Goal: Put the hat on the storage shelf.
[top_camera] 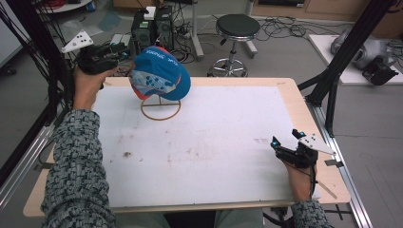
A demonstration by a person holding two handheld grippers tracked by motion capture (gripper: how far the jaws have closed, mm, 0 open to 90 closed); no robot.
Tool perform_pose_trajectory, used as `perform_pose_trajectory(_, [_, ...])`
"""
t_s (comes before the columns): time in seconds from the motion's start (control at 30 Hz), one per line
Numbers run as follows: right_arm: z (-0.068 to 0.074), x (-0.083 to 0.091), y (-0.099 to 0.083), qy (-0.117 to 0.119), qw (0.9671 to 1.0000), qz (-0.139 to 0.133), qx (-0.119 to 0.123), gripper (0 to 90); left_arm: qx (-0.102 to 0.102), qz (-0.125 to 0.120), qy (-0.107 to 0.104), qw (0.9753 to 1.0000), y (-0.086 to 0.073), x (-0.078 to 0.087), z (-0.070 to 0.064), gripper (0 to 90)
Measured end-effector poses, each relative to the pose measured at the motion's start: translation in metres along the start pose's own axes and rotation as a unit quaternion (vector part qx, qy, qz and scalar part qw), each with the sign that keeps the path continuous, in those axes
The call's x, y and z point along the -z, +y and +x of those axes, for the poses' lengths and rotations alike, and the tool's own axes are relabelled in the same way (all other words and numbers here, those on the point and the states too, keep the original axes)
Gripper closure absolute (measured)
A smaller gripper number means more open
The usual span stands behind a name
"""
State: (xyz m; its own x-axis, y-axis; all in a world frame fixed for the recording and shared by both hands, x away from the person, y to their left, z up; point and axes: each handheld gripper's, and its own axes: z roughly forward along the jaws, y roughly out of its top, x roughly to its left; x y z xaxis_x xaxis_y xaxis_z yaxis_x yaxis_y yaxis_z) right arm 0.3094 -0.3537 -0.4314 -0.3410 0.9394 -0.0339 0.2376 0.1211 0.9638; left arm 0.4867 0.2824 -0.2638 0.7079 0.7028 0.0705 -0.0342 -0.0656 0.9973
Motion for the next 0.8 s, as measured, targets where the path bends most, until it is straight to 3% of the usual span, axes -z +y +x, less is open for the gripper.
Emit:
perform_pose_trajectory(0.6, [0.005, -0.008, 0.003, 0.006, 1.0, -0.002, -0.002, 14.8, -0.007, 0.017, 0.037, 0.9991, -0.003, 0.046, -0.008, 53.3])
perform_pose_trajectory(0.8, [0.005, -0.01, 0.004, 0.006, 0.9999, -0.006, -0.009, 14.8, 0.002, 0.023, 0.049, 0.9985, -0.005, 0.06, -0.012, 48.7])
